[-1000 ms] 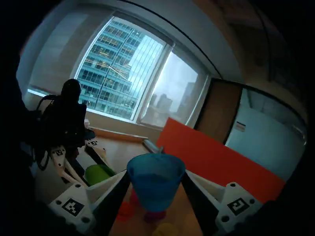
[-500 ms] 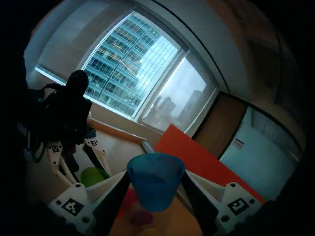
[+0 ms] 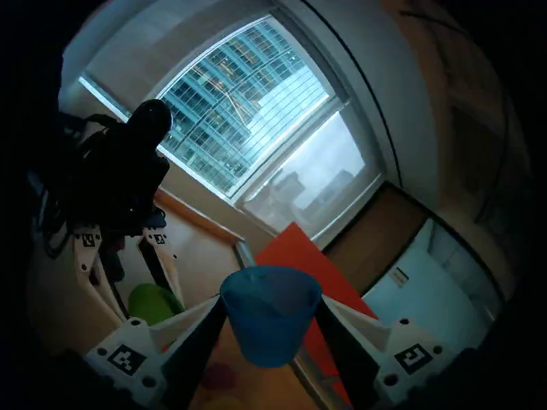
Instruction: Pour water
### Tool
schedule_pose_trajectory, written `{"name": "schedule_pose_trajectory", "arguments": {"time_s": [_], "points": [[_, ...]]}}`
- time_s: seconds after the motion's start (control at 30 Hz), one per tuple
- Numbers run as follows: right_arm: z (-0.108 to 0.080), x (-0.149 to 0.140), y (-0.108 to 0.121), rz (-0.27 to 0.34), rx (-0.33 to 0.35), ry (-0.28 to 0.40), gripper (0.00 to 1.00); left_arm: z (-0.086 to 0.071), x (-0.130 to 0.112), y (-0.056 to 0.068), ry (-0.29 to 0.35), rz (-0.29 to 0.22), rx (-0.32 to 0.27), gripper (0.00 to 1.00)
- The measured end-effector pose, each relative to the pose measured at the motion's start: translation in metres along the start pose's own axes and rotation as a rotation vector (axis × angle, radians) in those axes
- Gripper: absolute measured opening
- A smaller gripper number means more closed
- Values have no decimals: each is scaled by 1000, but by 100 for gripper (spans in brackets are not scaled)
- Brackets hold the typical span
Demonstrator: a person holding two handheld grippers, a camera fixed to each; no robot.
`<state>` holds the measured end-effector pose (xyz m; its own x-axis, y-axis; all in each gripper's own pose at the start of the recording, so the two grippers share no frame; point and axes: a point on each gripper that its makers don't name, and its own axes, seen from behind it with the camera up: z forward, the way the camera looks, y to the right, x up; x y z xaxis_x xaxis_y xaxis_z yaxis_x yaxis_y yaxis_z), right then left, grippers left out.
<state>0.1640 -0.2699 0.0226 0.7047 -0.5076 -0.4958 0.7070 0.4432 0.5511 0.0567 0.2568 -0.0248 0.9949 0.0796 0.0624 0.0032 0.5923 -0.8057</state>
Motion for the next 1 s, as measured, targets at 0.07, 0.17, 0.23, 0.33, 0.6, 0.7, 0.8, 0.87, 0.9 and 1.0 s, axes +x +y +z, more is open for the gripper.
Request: {"name": "schedule_pose_trajectory", "arguments": {"time_s": [0.07, 0.17, 0.23, 0.33, 0.6, 0.7, 0.8, 0.87, 0.9, 1.0], "points": [[1, 0, 3, -26, -3, -3, 90, 0, 0, 0, 0, -1, -1, 89], [2, -1, 6, -62, -9, -8, 90, 0, 1, 1, 0, -1, -2, 89], [3, -2, 8, -85, -12, -12, 90, 0, 2, 1, 0, 0, -2, 89], [4, -4, 9, -121, -14, -22, 90, 0, 3, 0, 3, -1, -2, 89], [6, -3, 15, -187, -23, -33, 90, 0, 4, -3, 7, -4, -2, 89], [6, -1, 16, -213, -27, -35, 90, 0, 4, -3, 7, -5, -2, 88], [7, 0, 17, -230, -28, -36, 90, 0, 5, -2, 8, -7, -4, 89], [7, 1, 19, -243, -31, -35, 90, 0, 6, -1, 10, -7, -5, 88], [7, 1, 19, -250, -32, -35, 90, 0, 6, -1, 11, -7, -6, 88], [6, 1, 21, -273, -38, -38, 90, 1, 7, 0, 12, -6, -8, 88]]}}
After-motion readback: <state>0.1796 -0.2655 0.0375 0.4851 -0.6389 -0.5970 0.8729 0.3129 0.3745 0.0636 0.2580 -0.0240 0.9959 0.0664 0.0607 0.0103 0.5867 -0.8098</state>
